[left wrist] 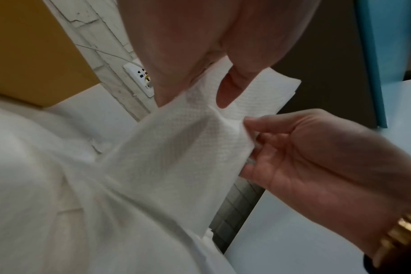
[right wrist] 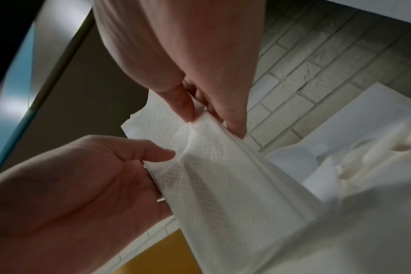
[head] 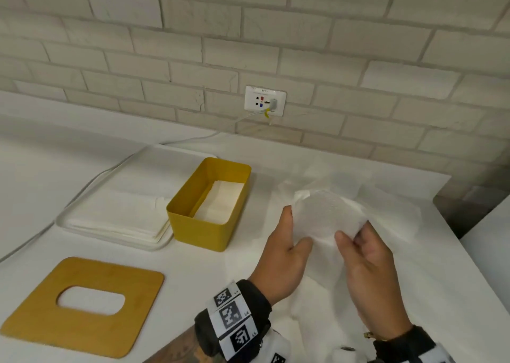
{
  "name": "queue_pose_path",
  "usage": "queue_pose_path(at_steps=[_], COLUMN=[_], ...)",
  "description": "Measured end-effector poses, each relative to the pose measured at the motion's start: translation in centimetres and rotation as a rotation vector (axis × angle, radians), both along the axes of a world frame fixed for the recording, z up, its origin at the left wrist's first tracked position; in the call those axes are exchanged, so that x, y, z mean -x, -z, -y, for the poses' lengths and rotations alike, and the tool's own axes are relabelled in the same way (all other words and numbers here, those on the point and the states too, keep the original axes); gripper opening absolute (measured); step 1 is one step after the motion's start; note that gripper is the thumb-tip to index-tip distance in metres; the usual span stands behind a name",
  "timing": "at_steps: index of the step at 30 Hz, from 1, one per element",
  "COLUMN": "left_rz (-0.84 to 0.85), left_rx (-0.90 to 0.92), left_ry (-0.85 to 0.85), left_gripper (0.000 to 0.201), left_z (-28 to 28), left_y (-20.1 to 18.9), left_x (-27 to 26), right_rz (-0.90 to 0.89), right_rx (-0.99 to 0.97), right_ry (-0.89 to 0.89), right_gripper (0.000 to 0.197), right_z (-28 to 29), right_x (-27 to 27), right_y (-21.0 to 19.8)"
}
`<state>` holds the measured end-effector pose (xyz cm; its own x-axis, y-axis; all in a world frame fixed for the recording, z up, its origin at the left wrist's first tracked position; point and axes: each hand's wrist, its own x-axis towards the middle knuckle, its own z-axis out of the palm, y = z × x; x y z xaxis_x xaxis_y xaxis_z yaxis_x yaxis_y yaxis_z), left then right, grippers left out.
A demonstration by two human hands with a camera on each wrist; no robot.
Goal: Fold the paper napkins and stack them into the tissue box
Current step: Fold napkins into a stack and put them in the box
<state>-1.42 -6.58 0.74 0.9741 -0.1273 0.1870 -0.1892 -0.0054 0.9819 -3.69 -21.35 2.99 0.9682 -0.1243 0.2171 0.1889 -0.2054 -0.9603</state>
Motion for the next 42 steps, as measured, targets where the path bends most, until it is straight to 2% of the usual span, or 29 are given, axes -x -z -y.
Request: queue_pose_path(at_steps=[4,8,10,14,19,22,25,26,30,32,35,42], left_rz=[-0.071,-0.100,-0.063,-0.005,-0.086,-0.199,-0.310,-0.341,-0.482,-0.512,-0.572,-0.635], left_rx=[-0.032,-0.032,-0.050,-0.176,-0.200,-0.345,-0.595,-0.681,-0.923,-1.011,-1.008,-0.728], left_ry=[0.026,0.018,-0.033,-0.142,-0.382,-0.431,-0.413,-0.396,-0.282,-0.219,-0.170,-0.225], left_gripper=[0.046,0.030,0.023,0.012,0.005,0.008,0.008,0.009,0.035,0.036,0.037,0.043], left_z=[-0.4,-1.4,-2.6,-6.3,-13.7,-16.6,-17.8,-17.9,-17.4,-16.8,-16.4,-17.8], left_y=[1.2,1.0,-0.3,-3.4,-6.8,-7.4,-6.3,-5.7,-3.4,-2.8,-1.8,1.0], left_x=[-0.6,-0.8,-1.3,-3.3,-7.1,-9.9,-12.7,-13.4,-15.1,-15.6,-16.3,-18.2], right_rz=[-0.103,-0.123,-0.124,-0.151,-0.233,-0.301,-0.338,-0.342,-0.352,-0.362,-0.378,-0.411], right_rx=[0.105,-0.070,-0.116,-0.078,-0.064,-0.032,-0.033,-0.029,-0.013,-0.021,-0.024,-0.023], right_ry=[0.019,0.059,-0.012,-0.136,-0.175,-0.187,-0.170,-0.164,-0.139,-0.122,-0.106,-0.095], right_gripper=[0.024,0.024,0.025,0.024,0.016,0.015,0.014,0.014,0.014,0.014,0.015,0.015], right_z=[-0.3,-0.3,-0.8,-2.8,-3.5,-2.8,-1.9,-1.6,-0.2,0.4,0.9,1.3], right_x=[-0.4,-1.5,-2.3,-4.1,-4.4,-4.1,-4.0,-4.0,-3.7,-3.5,-3.1,-2.7], right_y=[1.6,1.7,0.7,-0.1,1.2,2.4,3.2,3.4,4.2,4.7,5.3,6.1])
